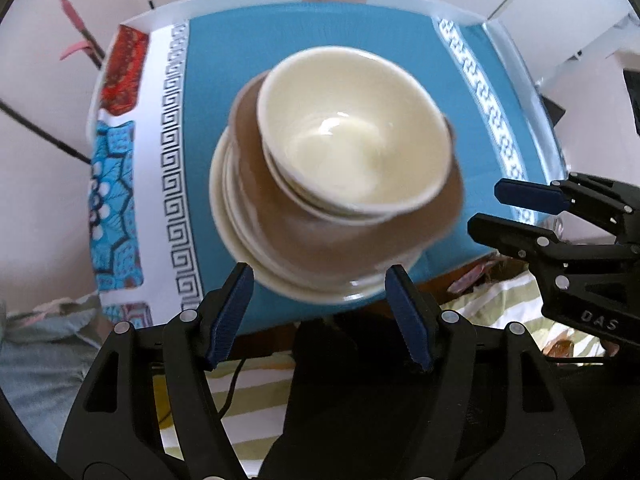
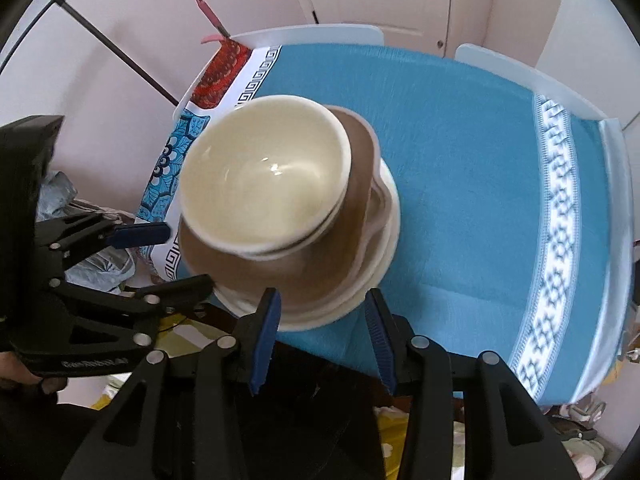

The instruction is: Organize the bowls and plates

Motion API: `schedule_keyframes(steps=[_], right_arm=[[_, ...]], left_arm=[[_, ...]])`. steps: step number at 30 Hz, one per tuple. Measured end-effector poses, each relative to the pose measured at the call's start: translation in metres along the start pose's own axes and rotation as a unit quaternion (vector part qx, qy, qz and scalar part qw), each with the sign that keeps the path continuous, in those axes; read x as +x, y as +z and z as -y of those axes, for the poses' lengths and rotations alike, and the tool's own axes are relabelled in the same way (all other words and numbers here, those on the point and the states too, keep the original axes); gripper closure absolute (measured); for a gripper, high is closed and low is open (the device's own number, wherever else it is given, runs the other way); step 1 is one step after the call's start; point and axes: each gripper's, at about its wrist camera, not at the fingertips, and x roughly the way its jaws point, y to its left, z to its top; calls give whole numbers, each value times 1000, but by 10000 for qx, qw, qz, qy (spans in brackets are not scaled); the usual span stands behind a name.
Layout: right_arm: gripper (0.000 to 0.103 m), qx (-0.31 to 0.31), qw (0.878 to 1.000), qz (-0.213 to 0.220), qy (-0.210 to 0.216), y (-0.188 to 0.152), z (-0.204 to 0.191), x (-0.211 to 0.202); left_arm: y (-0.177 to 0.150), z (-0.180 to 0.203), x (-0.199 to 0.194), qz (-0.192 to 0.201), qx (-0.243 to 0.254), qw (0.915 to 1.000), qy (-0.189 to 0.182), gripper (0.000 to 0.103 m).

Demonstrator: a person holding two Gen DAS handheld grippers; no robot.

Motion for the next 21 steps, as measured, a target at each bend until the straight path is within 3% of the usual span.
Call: schedule_keyframes(steps=[2, 6, 10, 13, 15, 16, 18, 20, 21], right_arm=[[63, 23, 9997, 228, 20, -9, -3, -15], [63, 60, 9954, 917, -267, -19, -9, -57], [63, 72, 9815, 1809, -619, -25, -13, -117], [63, 84, 9616, 2589, -909, -31, -23, -167], [62, 100, 9493, 2972, -1024, -41, -28, -191], [58, 116, 9413, 3190, -1095, -46, -31, -205], [22, 157, 9241, 3634, -1171, -60, -38, -228], [5, 207, 9094, 3981, -1186, -71, -42, -244], [1, 272, 9021, 4130, -1222, -77, -45, -249]], left_arm=[[-5, -1, -17, 287, -44, 9996, 18, 37], [-13, 9, -71, 1349, -62, 9905, 253, 37], [-22, 28, -136, 2566, 93, 9652, 488, 37], [-31, 43, -179, 3319, 219, 9408, 649, 33], [-40, 50, -202, 3702, 255, 9257, 740, 15], [-48, 54, -215, 3962, 259, 9143, 797, 9], [-59, 61, -232, 4339, 268, 8967, 834, 0], [-74, 70, -248, 4704, 324, 8776, 864, 0], [-78, 74, -252, 4774, 334, 8734, 903, 0]])
